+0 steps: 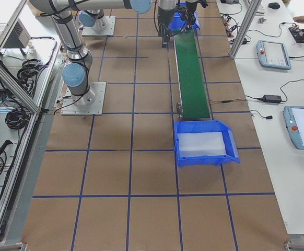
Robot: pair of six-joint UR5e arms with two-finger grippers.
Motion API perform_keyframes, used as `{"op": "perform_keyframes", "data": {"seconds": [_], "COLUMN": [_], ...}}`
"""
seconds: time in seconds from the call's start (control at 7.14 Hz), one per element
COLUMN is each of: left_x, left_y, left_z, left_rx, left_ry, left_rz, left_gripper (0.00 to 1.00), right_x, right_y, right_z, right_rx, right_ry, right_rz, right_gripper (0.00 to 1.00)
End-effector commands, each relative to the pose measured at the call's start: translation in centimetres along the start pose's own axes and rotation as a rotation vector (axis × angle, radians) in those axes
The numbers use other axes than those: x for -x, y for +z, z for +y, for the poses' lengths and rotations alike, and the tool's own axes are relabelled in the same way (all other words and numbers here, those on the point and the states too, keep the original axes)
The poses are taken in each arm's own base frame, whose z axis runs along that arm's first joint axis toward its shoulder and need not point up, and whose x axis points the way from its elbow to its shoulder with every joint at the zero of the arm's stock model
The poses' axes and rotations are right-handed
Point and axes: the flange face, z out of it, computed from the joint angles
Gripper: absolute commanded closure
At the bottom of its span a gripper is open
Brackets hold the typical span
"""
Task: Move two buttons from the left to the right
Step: 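Lift the yellow button and set it on the near end of the conveyor, then open the left gripper and move it back over the blue bin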
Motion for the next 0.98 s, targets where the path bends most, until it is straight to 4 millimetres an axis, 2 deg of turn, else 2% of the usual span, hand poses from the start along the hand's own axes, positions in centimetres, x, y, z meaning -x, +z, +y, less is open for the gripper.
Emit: {"op": "perform_keyframes", "data": {"seconds": [0.0, 0.28, 0.42, 0.56, 0.7, 0.84], "left_x": [0.0, 0.8, 2.5, 8.1, 14.8, 20.6], "left_y": [0.0, -1.1, -2.5, -3.6, -3.9, -3.6], "left_z": [-0.1, -0.8, -1.7, -4.4, -7.2, -9.0], "left_rx": [-0.016, -0.044, -0.065, -0.076, -0.074, -0.063], "left_ry": [0.0, 0.001, 0.023, 0.095, 0.18, 0.236], "left_rz": [-0.02, -0.04, -0.042, -0.053, -0.062, -0.074], "left_gripper": [0.0, 0.0, 0.0, 0.0, 0.0, 0.0], "right_x": [0.0, 0.1, -0.2, -0.4, -0.3, -0.2], "right_y": [0.1, 0.0, 0.4, 0.7, 0.1, 0.1], "right_z": [-0.1, 0.0, -0.2, -0.2, -0.1, 0.1], "right_rx": [0.003, 0.001, 0.012, 0.023, 0.007, 0.006], "right_ry": [0.0, -0.003, 0.0, 0.01, 0.019, 0.024], "right_rz": [-0.001, -0.006, 0.0, -0.005, -0.002, -0.012], "right_gripper": [0.0, 0.0, 0.0, 0.0, 0.0, 0.0]}}
